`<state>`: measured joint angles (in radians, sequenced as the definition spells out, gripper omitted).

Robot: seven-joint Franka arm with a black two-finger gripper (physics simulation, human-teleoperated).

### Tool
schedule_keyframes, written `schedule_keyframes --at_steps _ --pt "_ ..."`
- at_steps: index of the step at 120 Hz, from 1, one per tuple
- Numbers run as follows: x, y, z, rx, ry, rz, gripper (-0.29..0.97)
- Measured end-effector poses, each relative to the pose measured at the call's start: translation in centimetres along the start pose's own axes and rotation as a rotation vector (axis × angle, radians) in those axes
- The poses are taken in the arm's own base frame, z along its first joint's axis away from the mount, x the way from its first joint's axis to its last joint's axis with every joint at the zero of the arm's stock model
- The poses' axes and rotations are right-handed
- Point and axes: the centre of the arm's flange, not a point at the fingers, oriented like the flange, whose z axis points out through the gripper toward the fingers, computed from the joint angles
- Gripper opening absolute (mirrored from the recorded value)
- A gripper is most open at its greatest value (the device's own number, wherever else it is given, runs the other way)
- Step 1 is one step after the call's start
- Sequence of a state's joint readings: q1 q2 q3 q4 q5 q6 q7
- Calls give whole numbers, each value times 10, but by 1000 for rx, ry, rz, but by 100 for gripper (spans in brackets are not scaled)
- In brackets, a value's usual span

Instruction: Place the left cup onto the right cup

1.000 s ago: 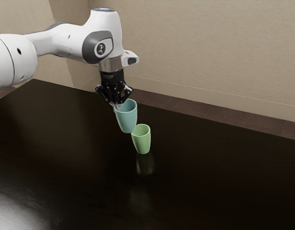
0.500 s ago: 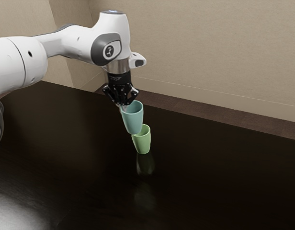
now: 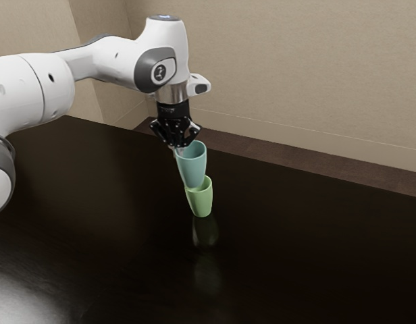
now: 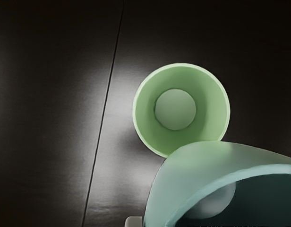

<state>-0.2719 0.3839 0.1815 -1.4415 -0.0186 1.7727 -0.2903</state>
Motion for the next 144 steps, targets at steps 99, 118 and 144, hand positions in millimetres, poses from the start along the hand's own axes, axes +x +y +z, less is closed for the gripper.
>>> schedule_keyframes --at_steps 99,118,144 --pt "23 -6 10 -9 7 -17 -10" --pt "27 -10 17 -8 2 -24 -10" --pt "31 -10 13 -8 13 -26 -10"
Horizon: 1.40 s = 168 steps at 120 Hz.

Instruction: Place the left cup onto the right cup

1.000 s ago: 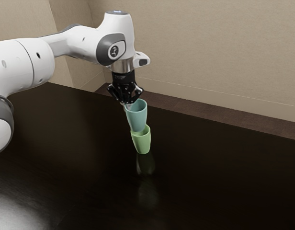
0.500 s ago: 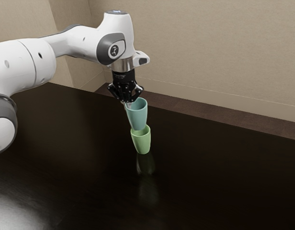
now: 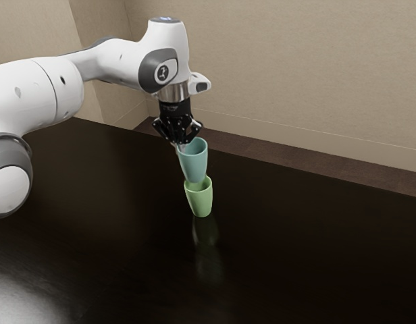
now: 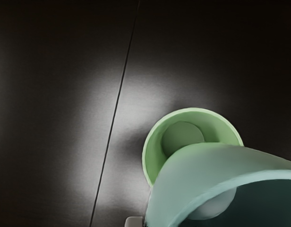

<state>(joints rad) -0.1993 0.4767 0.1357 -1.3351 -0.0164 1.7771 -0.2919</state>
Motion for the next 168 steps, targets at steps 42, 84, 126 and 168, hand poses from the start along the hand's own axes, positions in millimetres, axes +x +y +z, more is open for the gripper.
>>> schedule_keyframes --at_steps 42,84,126,168 --pt "7 3 1 0 7 0 -10" --pt "12 1 18 6 -13 -5 -10" --pt "16 -2 27 8 -20 -11 -10" --pt "17 -1 33 8 -25 -11 -10"
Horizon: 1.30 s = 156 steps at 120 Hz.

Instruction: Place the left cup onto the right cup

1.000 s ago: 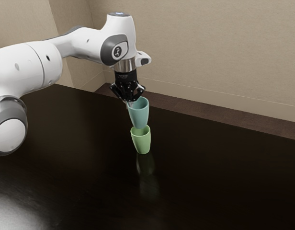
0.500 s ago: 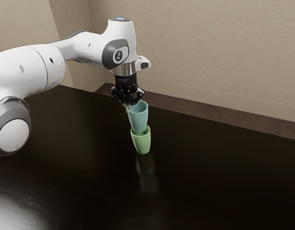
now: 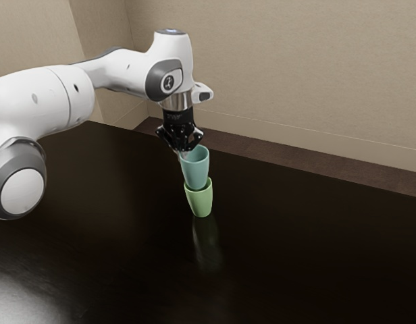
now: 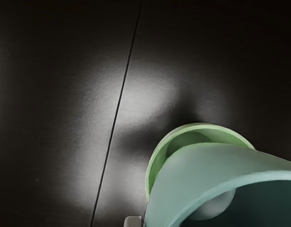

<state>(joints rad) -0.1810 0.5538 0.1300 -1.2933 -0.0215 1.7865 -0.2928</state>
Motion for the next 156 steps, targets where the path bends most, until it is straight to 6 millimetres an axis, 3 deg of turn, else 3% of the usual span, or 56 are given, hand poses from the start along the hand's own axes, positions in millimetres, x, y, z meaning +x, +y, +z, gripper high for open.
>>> schedule_keyframes --at_steps 80,89,107,120,156 --pt "1 6 9 -1 -8 6 -8" --pt "1 6 9 -4 -7 6 -2" --pt "2 6 9 -8 0 6 29" --pt "2 6 9 -11 5 8 45" --pt "-1 7 -4 -22 23 11 62"
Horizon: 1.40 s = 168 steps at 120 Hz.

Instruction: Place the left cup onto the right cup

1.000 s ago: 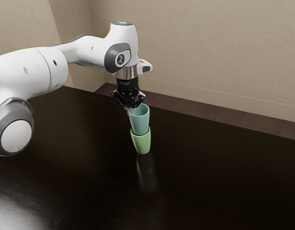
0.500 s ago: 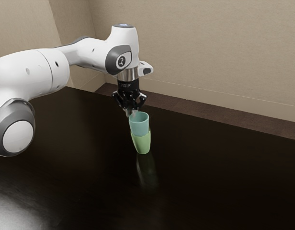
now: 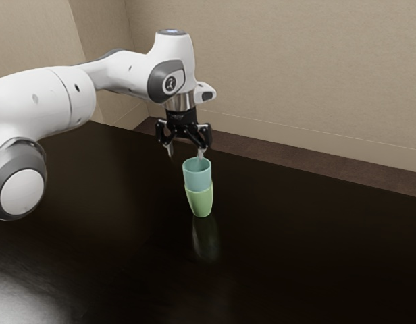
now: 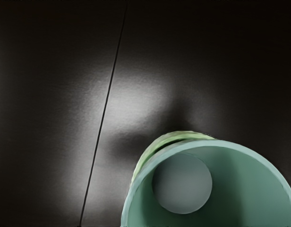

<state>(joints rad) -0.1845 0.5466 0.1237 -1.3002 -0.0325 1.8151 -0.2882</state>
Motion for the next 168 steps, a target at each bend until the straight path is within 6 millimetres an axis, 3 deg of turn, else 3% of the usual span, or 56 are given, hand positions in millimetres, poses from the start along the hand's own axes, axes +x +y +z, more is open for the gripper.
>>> schedule_keyframes --at_steps 80,135,168 --pt "-36 -8 -86 -35 61 12 68" --pt "-83 -39 -155 -41 55 59 68" --pt "-122 -61 -172 -22 13 120 68"
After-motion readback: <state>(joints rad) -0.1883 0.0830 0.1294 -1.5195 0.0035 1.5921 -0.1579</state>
